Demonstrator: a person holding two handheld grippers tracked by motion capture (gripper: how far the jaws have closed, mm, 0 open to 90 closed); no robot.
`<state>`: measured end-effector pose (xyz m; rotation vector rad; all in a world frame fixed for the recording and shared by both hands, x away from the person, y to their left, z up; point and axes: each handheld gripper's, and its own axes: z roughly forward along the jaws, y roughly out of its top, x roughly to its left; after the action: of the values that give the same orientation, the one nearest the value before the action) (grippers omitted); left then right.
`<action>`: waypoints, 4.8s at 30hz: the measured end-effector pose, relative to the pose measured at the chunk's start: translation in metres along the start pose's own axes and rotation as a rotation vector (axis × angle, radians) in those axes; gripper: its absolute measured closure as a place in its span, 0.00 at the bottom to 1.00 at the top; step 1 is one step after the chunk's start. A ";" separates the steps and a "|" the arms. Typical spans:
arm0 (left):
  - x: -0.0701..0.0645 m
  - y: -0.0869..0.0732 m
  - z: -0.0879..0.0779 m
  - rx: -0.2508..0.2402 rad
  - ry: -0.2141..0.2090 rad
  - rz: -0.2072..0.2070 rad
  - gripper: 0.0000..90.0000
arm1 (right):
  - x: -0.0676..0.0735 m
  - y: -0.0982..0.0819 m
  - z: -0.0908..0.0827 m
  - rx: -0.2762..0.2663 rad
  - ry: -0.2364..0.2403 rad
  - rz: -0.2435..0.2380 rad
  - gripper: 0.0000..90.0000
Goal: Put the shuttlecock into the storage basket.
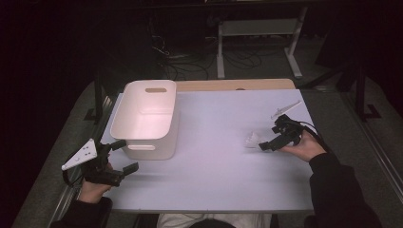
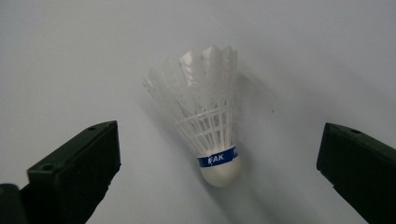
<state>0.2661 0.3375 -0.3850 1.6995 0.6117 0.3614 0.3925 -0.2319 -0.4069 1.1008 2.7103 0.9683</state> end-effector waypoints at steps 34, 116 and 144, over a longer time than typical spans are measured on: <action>0.000 0.000 0.000 0.003 -0.002 0.000 0.00 | -0.009 -0.001 0.017 0.172 0.055 -0.095 0.34; 0.000 0.000 -0.001 -0.003 -0.005 -0.003 0.00 | 0.019 0.036 -0.031 0.052 0.061 -0.141 0.71; 0.000 0.000 -0.001 -0.008 -0.008 -0.004 0.00 | 0.076 0.078 -0.030 -0.050 0.095 -0.227 0.72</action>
<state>0.2652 0.3381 -0.3848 1.6912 0.6072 0.3532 0.3747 -0.1560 -0.3247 0.7360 2.7897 1.0681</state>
